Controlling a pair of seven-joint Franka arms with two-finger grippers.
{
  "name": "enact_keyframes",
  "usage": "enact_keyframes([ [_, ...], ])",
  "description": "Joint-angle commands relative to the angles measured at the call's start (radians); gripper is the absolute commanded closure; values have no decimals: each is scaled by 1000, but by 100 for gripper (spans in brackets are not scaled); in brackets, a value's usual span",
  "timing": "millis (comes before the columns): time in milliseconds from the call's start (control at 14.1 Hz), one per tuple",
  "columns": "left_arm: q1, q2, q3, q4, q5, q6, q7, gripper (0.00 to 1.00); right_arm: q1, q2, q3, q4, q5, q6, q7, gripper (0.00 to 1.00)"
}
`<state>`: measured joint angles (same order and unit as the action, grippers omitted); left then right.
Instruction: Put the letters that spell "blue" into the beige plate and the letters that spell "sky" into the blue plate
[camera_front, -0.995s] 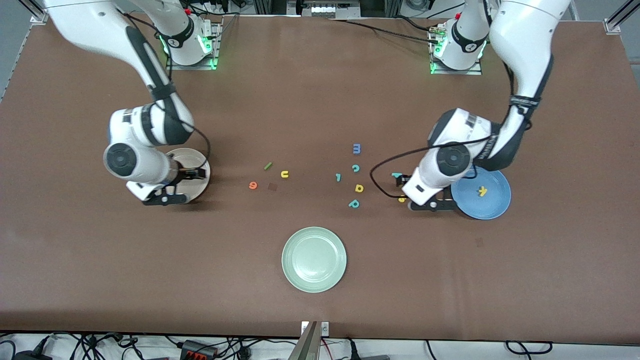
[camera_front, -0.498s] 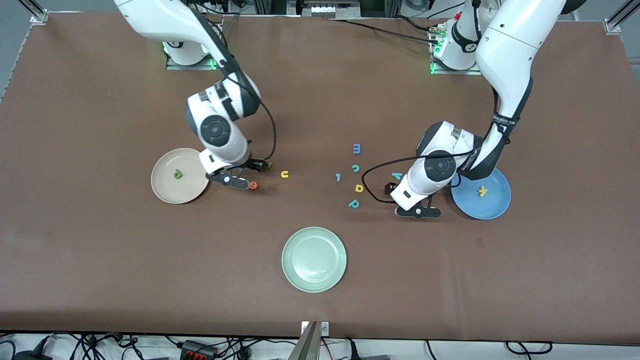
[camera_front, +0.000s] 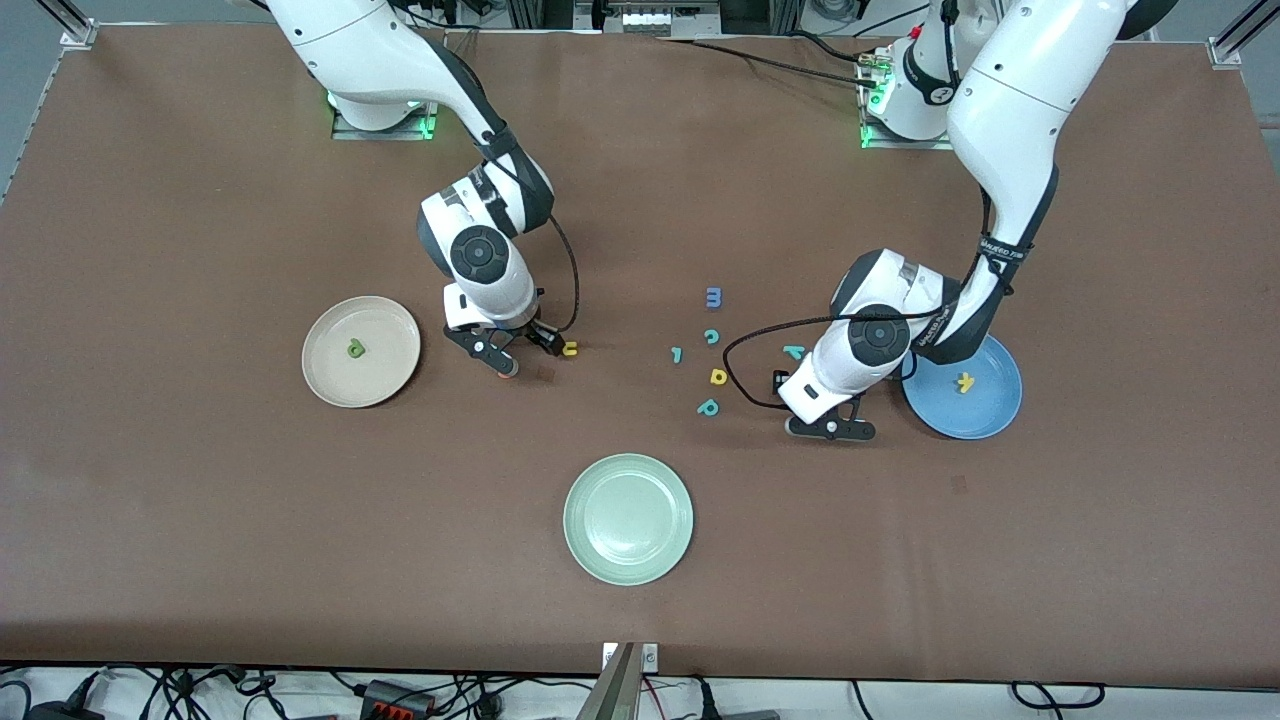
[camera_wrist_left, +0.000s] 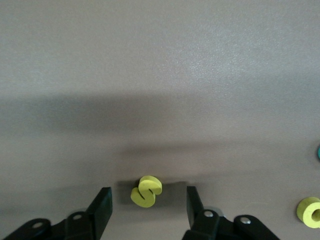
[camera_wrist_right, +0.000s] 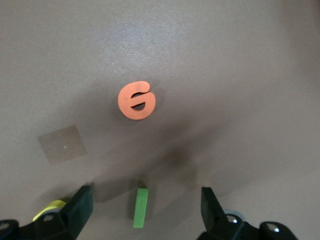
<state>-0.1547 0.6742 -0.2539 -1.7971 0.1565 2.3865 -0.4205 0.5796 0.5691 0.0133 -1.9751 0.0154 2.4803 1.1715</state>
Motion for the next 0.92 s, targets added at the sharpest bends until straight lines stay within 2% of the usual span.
enact_keyframes([
  [0, 1, 15, -1, 19, 58, 3, 14, 49, 3, -6, 8, -4, 40, 3, 34, 24],
  [71, 0, 19, -1, 19, 61, 2, 14, 49, 3, -5, 8, -2, 81, 5, 30, 34],
  [142, 1, 19, -1, 18, 63, 2, 14, 55, 3, -5, 10, -2, 104, 3, 24, 48],
  [355, 6, 15, -1, 15, 63, -7, 14, 82, 2, -5, 10, -2, 106, 3, 23, 72],
  [498, 9, 7, -2, 16, 63, -16, 11, 84, -7, -8, 10, 1, 106, 0, 19, 87],
  [569, 11, -4, -2, 24, 63, -45, 8, 84, -9, -11, 10, 4, 106, -1, 13, 90],
  [640, 17, -25, -2, 38, 63, -99, 8, 84, -14, -15, 10, 5, 106, -4, -9, 98],
  [853, 62, -85, 5, 71, 63, -271, 16, 84, -38, -58, 5, 16, 106, -44, -51, 100],
])
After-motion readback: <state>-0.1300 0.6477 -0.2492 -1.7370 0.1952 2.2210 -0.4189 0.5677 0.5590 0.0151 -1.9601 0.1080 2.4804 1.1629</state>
